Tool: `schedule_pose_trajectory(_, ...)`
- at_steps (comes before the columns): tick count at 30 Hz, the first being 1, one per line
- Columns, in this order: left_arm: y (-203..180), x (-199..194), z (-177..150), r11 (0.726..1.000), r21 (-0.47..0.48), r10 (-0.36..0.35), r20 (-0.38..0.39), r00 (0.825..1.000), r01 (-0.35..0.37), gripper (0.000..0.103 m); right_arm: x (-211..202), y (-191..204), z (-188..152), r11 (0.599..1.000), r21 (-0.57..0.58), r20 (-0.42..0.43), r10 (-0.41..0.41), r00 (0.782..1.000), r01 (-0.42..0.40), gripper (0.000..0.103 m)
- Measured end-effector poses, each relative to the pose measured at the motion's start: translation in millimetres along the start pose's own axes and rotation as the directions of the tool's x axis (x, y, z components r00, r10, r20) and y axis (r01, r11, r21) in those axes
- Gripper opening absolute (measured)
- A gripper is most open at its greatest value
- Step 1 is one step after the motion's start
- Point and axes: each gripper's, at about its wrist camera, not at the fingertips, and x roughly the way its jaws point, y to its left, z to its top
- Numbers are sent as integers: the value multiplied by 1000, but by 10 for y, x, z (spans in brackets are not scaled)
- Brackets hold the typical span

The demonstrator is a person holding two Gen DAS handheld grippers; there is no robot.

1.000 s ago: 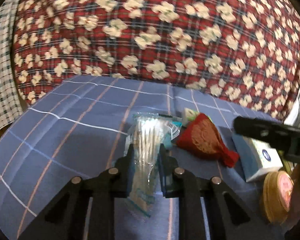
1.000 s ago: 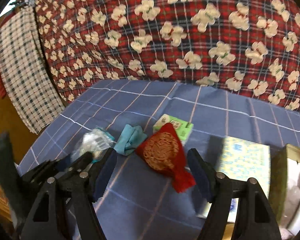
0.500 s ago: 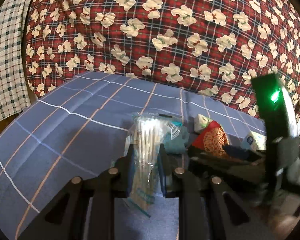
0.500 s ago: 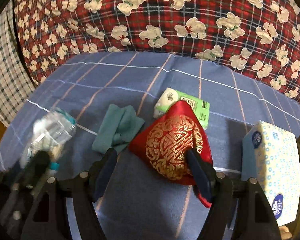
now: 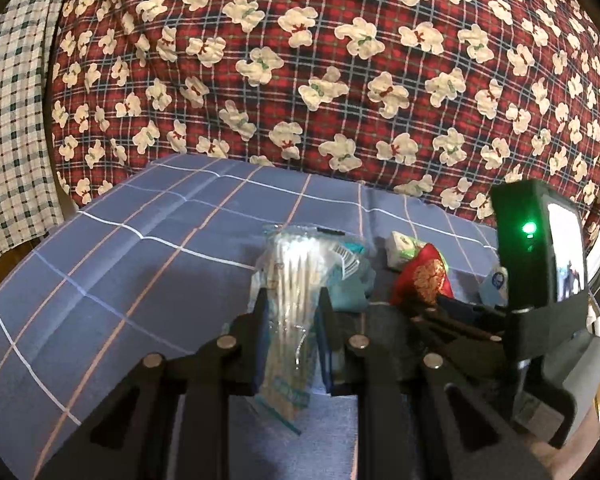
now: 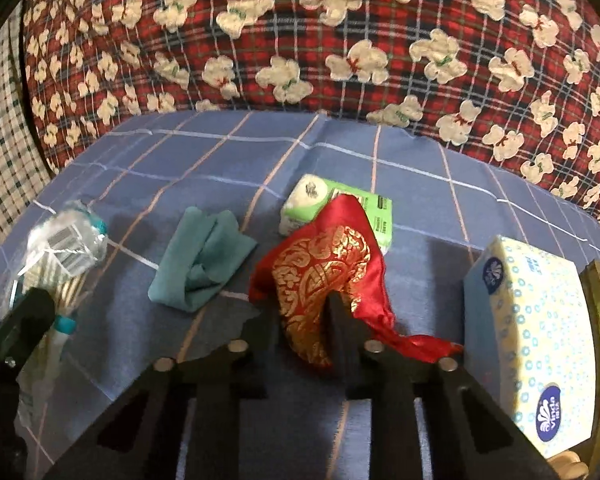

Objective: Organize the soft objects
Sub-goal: 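Grasp the cotton-swab bag with the left tool while the right tool grasps the red-gold pouch, then lift the swab bag and red pouch with both tools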

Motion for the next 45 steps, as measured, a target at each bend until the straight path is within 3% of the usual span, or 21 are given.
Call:
schedule_pose_trajectory(7, -2, -34, -3, 1000, 1, 9, 20, 1000, -9, 19, -246, -3, -70, 996, 9, 108, 84, 991, -86, 17)
schedule_pose_trajectory(11, -6, -49, -4, 1000, 2, 14, 28, 1000, -14, 19, -443, 60, -148, 992, -31, 188, 127, 974, -123, 17)
schedule_pose_trajectory(25, 28, -30, -3, 999, -13, 34, 19, 999, -34, 19, -637, -19, -263, 985, -25, 269, 169, 948, -168, 17)
schedule_pose_trajectory(32, 39, -12, -5, 1000, -20, 24, 8, 1000, -24, 19, -791, 17, -318, 979, -72, 344, 202, 917, -189, 17)
schedule_pose_trajectory(36, 37, 1, -3, 1000, -21, 21, 2, 1000, -21, 19, -781, 26, -311, 976, -78, 339, 220, 915, -205, 17)
schedule_pose_trajectory(45, -10, -83, 6, 1000, 7, 25, 42, 999, -25, 19, -892, -7, -364, 970, -84, 400, 241, 884, -226, 17)
